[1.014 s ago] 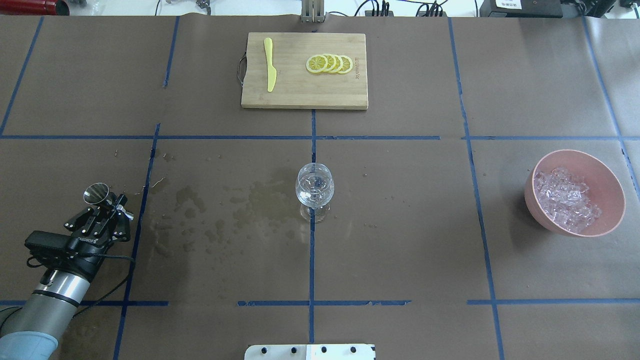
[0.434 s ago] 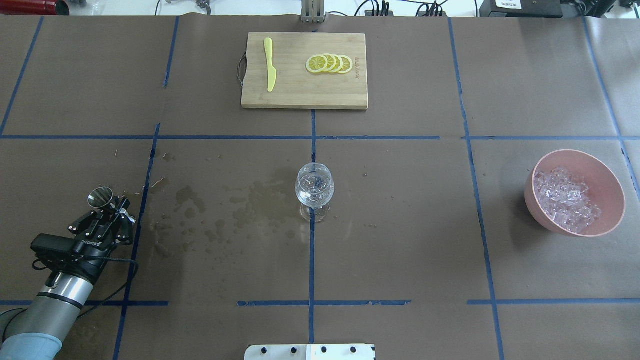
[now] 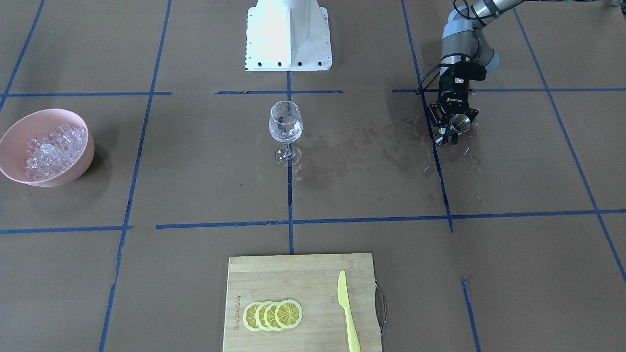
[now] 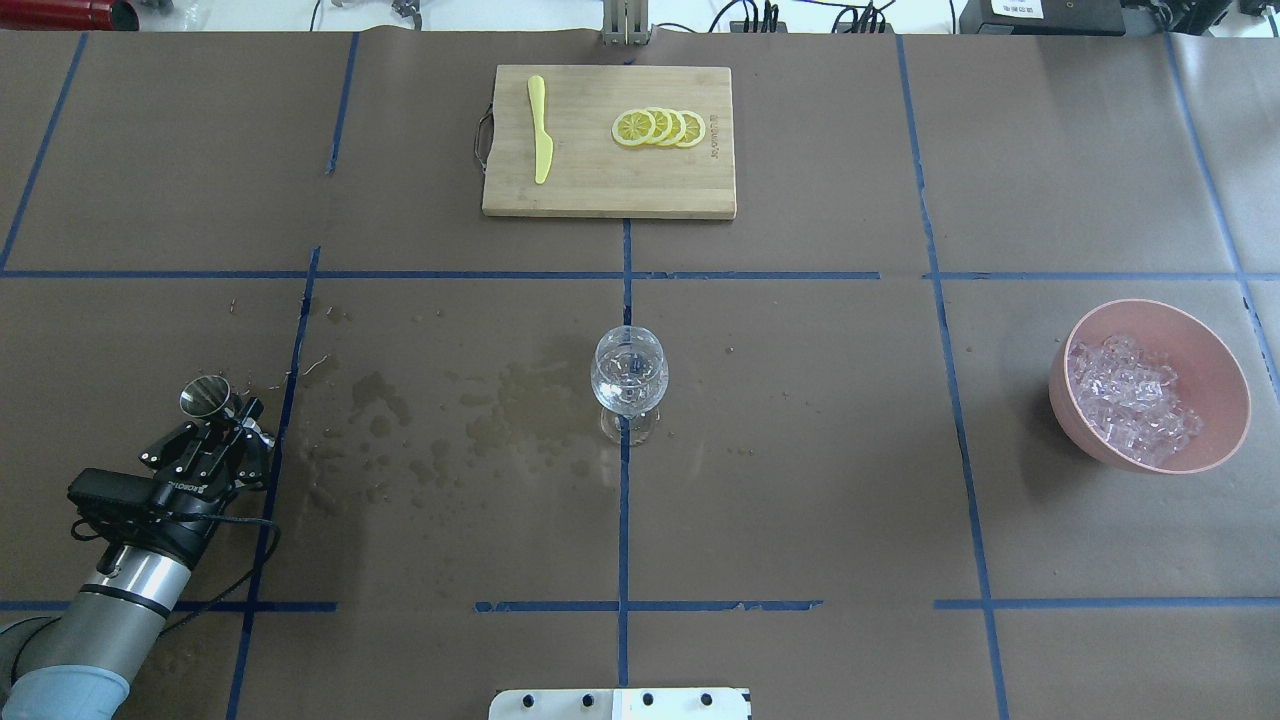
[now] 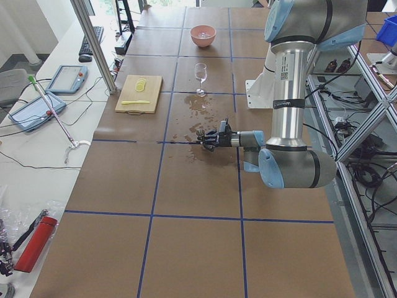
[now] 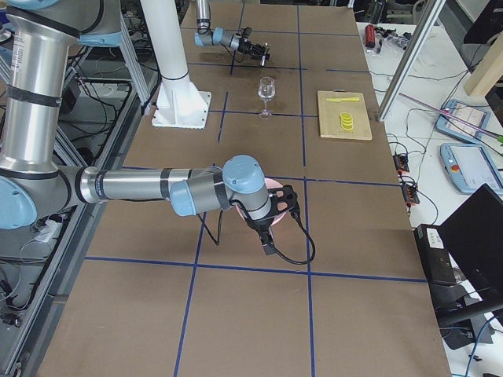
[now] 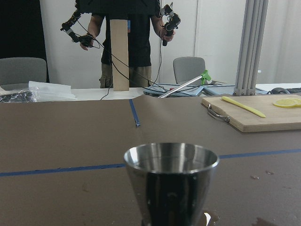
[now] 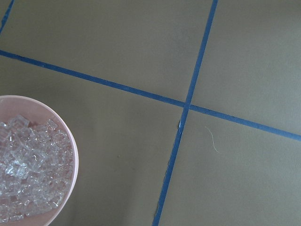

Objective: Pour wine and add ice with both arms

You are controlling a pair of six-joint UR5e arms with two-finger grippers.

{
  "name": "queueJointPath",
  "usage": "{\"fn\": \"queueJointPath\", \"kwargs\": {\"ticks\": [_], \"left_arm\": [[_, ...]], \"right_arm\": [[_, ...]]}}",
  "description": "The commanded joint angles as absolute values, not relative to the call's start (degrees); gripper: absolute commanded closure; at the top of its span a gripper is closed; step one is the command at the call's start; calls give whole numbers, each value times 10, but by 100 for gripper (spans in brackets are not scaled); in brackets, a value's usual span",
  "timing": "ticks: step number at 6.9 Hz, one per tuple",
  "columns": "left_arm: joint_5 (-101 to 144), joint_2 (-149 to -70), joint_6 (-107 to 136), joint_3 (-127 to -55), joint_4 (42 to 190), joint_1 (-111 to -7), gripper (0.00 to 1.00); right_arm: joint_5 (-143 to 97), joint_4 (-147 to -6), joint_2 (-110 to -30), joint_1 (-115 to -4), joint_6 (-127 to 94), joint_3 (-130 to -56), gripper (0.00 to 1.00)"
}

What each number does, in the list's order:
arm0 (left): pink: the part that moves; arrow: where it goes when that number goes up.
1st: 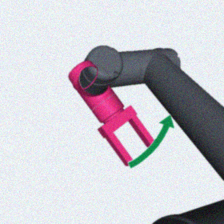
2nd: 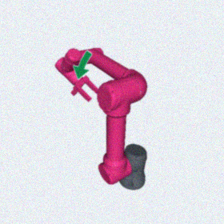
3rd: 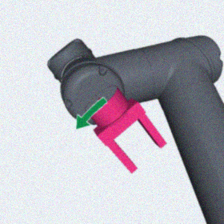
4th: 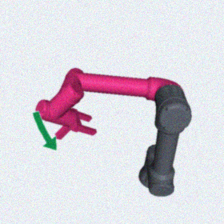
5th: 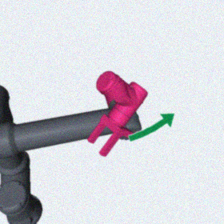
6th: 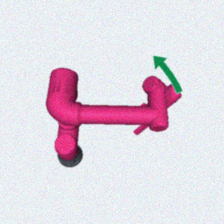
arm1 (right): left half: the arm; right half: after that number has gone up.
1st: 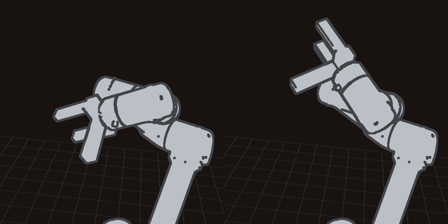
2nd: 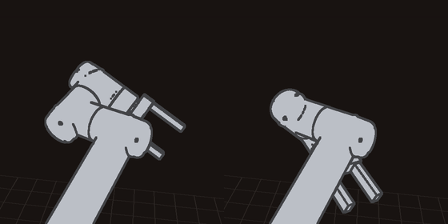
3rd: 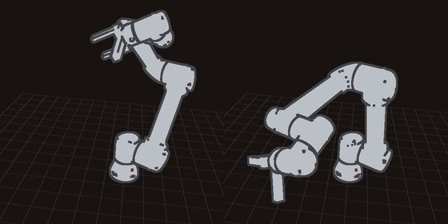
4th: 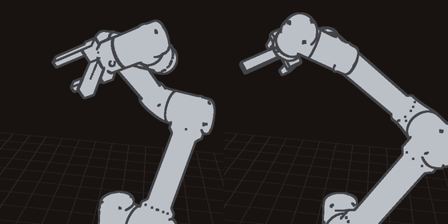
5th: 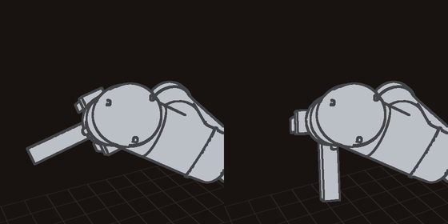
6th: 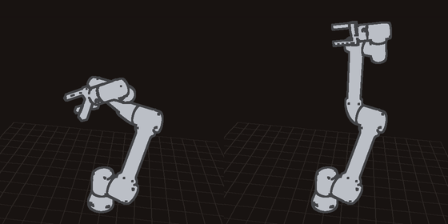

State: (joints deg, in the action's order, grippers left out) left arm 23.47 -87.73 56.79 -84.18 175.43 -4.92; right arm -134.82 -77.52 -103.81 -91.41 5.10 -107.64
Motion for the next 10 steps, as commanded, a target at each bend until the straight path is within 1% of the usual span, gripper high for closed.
{"fn": "queueJointPath", "kwargs": {"ticks": [1, 3, 5, 6, 7, 9, 10], "left_arm": [[234, -879, 568, -841, 1754, -49, 78], [234, -878, 567, -835, 1754, -49, 73], [234, -879, 567, -835, 1754, -49, 71], [234, -879, 567, -835, 1754, -49, 67], [234, -879, 567, -835, 1754, -49, 61], [234, -879, 567, -835, 1754, -49, 56], [234, -878, 565, -836, 1754, -49, 48]], "right_arm": [[-1348, -775, -1037, -914, 51, -1076, 0], [-1348, -775, -1036, -914, 51, -1076, 0], [-1348, -775, -1035, -914, 51, -1076, 0], [-1348, -775, -1035, -914, 51, -1075, 0], [-1348, -775, -1035, -914, 51, -1075, 0], [-1348, -775, -1035, -914, 51, -1075, 0], [-1348, -775, -1035, -914, 51, -1075, 0]]}}
